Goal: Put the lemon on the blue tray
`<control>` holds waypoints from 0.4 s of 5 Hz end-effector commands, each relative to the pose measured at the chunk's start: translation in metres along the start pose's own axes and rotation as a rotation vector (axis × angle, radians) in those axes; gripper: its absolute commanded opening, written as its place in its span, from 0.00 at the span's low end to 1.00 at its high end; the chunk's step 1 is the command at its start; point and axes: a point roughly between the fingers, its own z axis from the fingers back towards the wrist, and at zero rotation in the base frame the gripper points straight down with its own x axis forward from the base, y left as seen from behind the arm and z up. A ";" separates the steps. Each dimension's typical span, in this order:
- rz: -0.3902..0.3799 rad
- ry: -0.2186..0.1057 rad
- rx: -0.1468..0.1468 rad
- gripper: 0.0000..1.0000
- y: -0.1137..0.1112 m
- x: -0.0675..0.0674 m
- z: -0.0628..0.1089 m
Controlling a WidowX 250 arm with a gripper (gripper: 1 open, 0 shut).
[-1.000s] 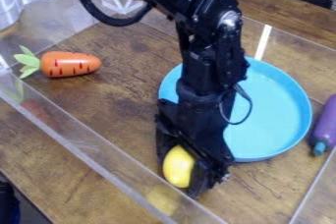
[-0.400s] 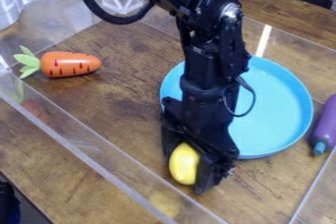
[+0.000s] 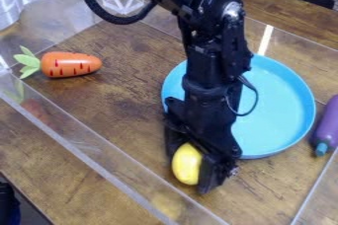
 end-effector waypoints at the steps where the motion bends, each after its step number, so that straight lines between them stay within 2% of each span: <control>1: -0.017 -0.021 -0.004 0.00 0.002 0.003 0.000; 2: -0.024 -0.021 -0.009 0.00 0.001 0.003 -0.001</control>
